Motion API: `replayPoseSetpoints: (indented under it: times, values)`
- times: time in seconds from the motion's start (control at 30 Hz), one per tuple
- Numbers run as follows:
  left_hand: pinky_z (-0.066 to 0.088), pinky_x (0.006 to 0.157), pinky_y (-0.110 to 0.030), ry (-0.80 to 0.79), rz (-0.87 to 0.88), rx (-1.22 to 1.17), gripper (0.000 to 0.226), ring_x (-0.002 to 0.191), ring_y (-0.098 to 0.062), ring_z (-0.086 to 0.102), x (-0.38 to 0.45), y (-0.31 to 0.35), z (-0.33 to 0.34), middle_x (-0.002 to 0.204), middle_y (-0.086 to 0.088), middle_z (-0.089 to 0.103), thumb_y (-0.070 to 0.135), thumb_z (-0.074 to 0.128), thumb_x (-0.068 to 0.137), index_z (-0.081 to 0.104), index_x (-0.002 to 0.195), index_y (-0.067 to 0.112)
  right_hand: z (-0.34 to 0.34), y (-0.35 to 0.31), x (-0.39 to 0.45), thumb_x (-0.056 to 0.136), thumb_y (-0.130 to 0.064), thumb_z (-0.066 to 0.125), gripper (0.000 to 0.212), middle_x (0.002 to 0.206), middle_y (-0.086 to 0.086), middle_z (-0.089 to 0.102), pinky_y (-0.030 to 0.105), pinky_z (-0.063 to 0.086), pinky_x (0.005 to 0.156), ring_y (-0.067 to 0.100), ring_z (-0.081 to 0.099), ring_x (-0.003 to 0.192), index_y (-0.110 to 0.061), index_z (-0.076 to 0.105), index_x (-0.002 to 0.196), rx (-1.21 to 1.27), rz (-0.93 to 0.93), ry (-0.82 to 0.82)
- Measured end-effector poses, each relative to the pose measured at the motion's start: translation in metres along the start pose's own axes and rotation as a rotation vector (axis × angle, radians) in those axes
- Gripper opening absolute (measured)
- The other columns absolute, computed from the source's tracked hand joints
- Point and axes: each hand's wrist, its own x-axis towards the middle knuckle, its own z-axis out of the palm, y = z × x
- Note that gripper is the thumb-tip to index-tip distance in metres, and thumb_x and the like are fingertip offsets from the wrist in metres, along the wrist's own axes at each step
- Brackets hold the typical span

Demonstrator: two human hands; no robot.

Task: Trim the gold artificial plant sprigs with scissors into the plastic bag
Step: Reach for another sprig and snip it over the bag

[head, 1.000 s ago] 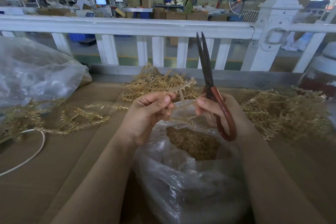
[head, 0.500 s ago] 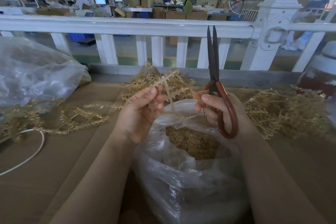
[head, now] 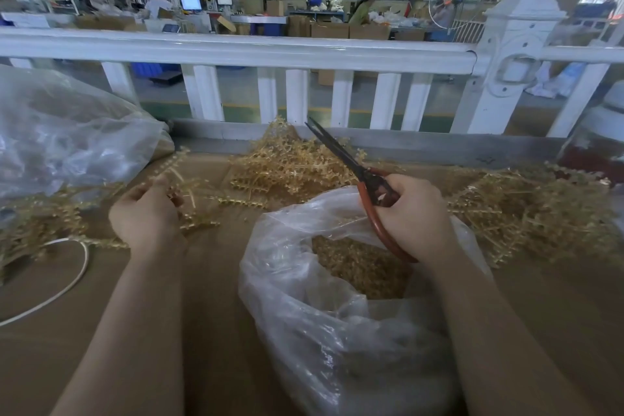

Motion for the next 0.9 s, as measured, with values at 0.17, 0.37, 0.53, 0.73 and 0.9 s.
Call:
replayPoseSetpoints:
  times: [0.17,0.37,0.53,0.73,0.9]
  values:
    - [0.048,0.099,-0.035,0.249,0.045,0.126,0.030,0.112,-0.026,0.060,0.009,-0.002,-0.001,0.126,-0.008,0.060,0.013,0.045,0.091,0.057,0.118,0.010,0.005,0.007,0.001,0.088,-0.048,0.072,0.033,0.060,-0.020,0.059,0.024,0.046,0.059,0.003,0.058,0.062,-0.036,0.054,0.063,-0.054,-0.009,0.031]
    - [0.018,0.113,-0.048,0.335,0.369,0.669,0.045,0.139,-0.040,0.028,-0.021,0.003,0.006,0.151,-0.017,0.031,0.009,0.054,0.082,0.051,0.127,0.015,0.008,0.011,-0.001,0.088,-0.053,0.069,0.028,0.060,-0.026,0.052,0.021,0.039,0.056,0.005,0.055,0.062,-0.032,0.059,0.074,-0.105,-0.024,0.035]
    - [0.017,0.111,-0.055,-0.018,0.777,1.079,0.032,0.132,-0.039,0.034,-0.028,-0.010,0.013,0.140,-0.017,0.045,0.013,0.059,0.086,0.068,0.117,0.017,0.010,0.012,-0.002,0.088,-0.056,0.067,0.028,0.065,-0.026,0.052,0.020,0.039,0.058,0.009,0.058,0.067,-0.030,0.074,0.097,-0.118,-0.044,0.030]
    - [0.003,0.117,-0.059,-0.476,0.806,1.601,0.043,0.145,-0.029,0.018,-0.037,-0.033,0.029,0.153,-0.012,0.033,0.032,0.038,0.097,0.054,0.136,0.026,0.011,0.012,-0.001,0.085,-0.059,0.060,0.037,0.064,-0.030,0.047,0.013,0.032,0.057,-0.005,0.046,0.062,-0.029,0.074,0.101,-0.106,-0.029,0.014]
    - [0.006,0.114,-0.056,-0.484,0.841,1.571,0.031,0.137,-0.029,0.028,-0.042,-0.030,0.034,0.141,-0.006,0.047,0.026,0.049,0.090,0.068,0.114,0.032,0.010,0.009,-0.003,0.084,-0.066,0.052,0.041,0.062,-0.029,0.047,0.012,0.027,0.054,-0.008,0.044,0.060,-0.033,0.073,0.098,-0.146,-0.033,0.015]
